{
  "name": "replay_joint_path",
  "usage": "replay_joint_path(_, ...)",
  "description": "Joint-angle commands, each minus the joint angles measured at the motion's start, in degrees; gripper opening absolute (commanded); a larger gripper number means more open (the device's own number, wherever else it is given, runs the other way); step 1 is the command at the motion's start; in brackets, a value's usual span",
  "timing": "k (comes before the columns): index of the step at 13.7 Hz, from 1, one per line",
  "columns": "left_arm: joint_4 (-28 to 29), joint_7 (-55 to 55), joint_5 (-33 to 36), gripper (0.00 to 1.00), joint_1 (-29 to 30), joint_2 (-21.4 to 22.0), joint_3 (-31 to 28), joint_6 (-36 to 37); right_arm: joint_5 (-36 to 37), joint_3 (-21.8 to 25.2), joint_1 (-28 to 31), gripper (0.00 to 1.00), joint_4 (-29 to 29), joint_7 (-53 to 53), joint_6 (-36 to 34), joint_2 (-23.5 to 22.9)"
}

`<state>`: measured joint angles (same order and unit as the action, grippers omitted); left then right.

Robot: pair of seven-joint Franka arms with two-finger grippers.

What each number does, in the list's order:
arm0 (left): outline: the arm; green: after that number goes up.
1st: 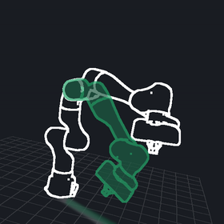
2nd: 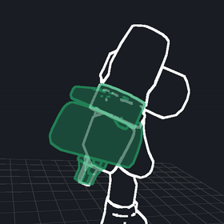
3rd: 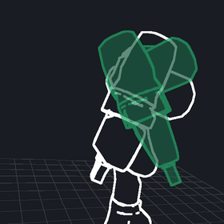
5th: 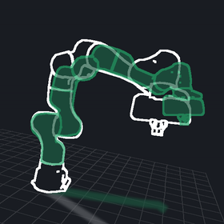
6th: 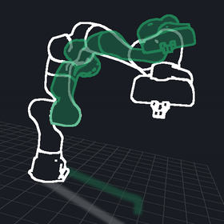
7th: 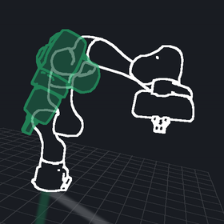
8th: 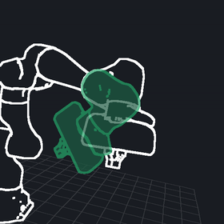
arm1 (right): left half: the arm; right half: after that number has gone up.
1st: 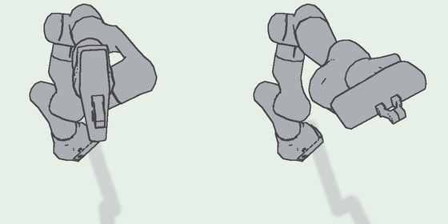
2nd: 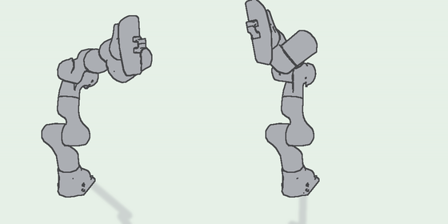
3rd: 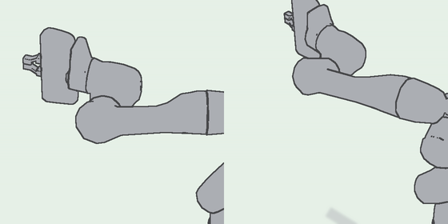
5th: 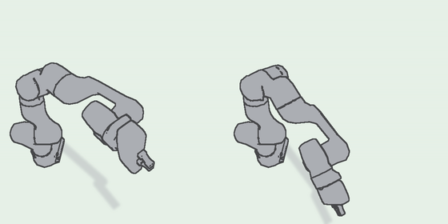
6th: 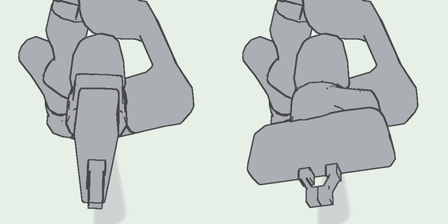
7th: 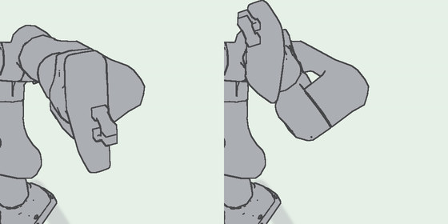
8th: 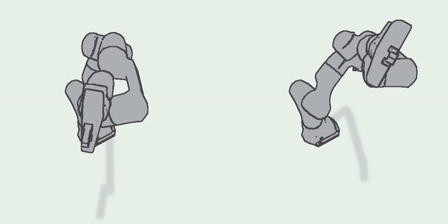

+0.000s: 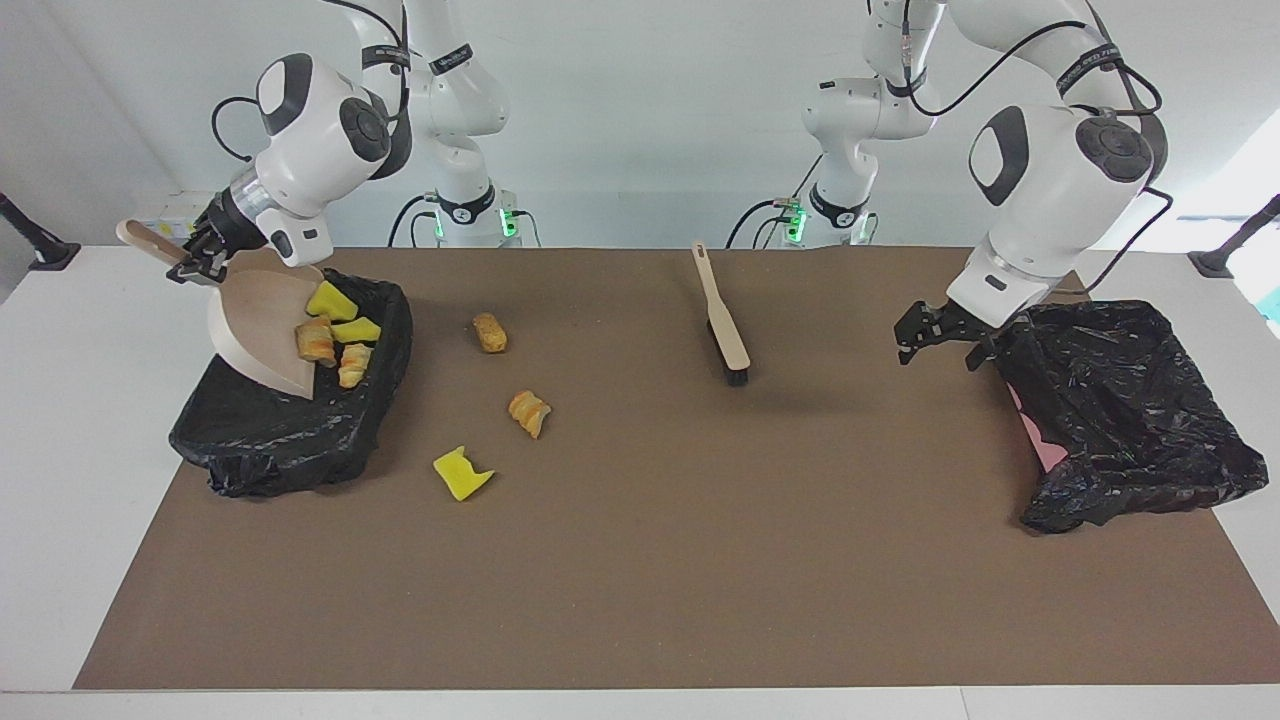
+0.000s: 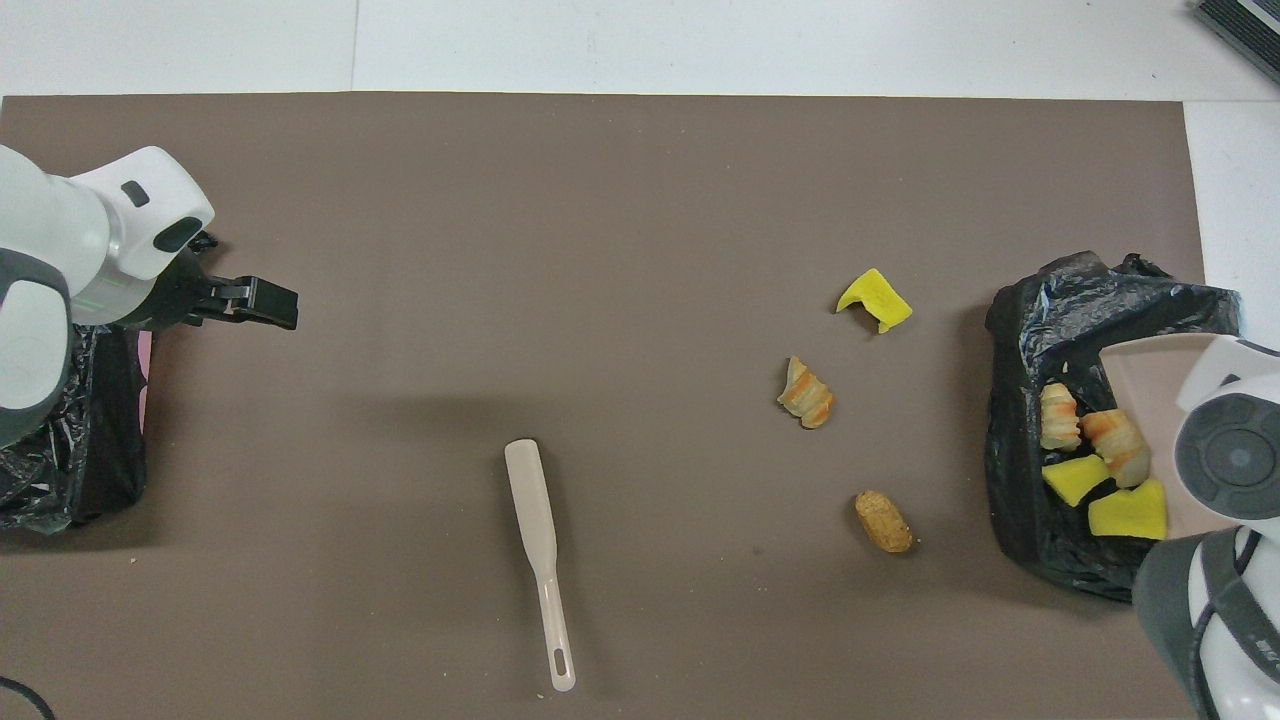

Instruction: Sweep and dump trash in bin

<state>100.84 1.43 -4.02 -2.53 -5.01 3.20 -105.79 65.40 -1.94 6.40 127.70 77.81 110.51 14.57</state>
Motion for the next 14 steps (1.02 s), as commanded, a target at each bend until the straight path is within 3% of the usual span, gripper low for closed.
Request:
replay_joint_path(1, -4.1, 0.2, 0.8, 1.0, 2.1, 0.4, 0.6, 6.4, 2.5, -1.3, -1.5, 0.0, -2.9, 0.8, -4.8, -1.5)
replay_joint_path(3, -8.7, -0.3, 0.8, 1.0, 2.4, 0.0, 0.5, 12.4, 3.2, -1.5, -3.1, 0.0, -3.6, 0.9, -6.4, -1.5)
replay_joint_path(6, -11.2, -1.1, 2.1, 1.0, 2.4, 0.4, 0.1, 18.1, 3.1, -1.5, -6.1, 0.0, -4.9, 1.2, -8.9, -1.8)
replay_joint_path(9, -15.1, -1.2, 3.1, 1.0, 2.2, 0.6, 0.5, 21.6, 1.5, -1.5, -6.0, 0.0, -11.0, 1.4, -9.1, -5.2)
replay_joint_path(12, -13.6, -1.1, 3.2, 1.0, 2.2, 2.5, 0.6, 21.2, -6.6, -1.5, -6.2, 0.0, -18.5, 0.3, -12.6, -10.1)
replay_joint_path(14, -13.6, -1.0, 3.2, 1.0, 2.1, 2.5, 0.6, 21.2, -12.8, -1.7, -7.4, 0.0, -22.3, -6.1, -14.9, -12.2)
